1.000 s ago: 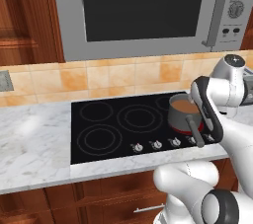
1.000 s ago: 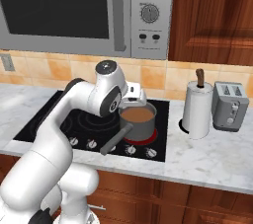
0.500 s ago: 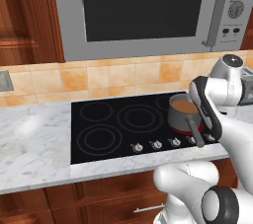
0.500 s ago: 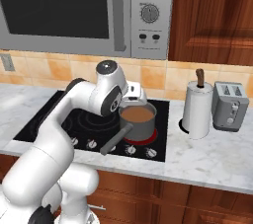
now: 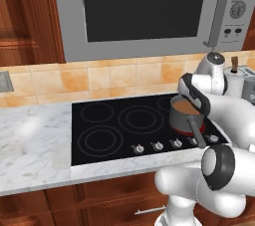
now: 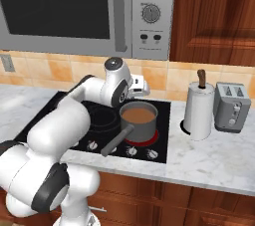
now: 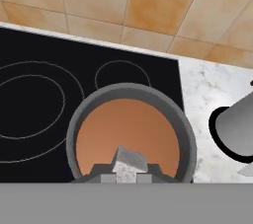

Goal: Pick up the sugar cube(s) and place them in the saucepan with hot chocolate.

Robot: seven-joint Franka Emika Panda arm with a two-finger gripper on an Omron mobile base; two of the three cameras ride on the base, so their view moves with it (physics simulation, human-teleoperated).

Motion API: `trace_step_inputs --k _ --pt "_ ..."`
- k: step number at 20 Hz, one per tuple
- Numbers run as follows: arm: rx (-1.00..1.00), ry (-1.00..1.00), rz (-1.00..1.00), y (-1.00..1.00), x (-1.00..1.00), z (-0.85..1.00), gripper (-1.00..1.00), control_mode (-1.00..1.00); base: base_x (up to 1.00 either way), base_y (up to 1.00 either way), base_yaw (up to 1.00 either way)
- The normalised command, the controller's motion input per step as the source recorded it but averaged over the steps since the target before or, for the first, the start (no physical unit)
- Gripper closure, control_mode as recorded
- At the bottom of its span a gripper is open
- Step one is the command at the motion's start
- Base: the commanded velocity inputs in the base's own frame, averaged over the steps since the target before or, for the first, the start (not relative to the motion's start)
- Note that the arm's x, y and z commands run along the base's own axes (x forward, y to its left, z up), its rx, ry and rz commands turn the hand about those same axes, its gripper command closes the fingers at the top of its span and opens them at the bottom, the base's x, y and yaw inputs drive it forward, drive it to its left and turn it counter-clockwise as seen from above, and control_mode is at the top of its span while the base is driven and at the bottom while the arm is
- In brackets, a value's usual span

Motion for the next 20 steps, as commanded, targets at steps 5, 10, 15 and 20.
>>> trace_step_inputs --k 5,10,15,20 --pt "0.0 0.0 0.01 0.0 0.28 -0.23 1.0 -1.0 0.0 0.0 0.0" --pt "0.0 0.0 0.0 0.0 0.0 -0.18 1.0 -1.0 0.0 0.0 0.0" --pt "0.0 0.0 0.0 0.0 0.0 -0.2 1.0 -1.0 0.0 0.0 0.0" --pt "0.0 0.0 0.0 0.0 0.0 -0.54 1.0 -1.0 0.0 0.0 0.0"
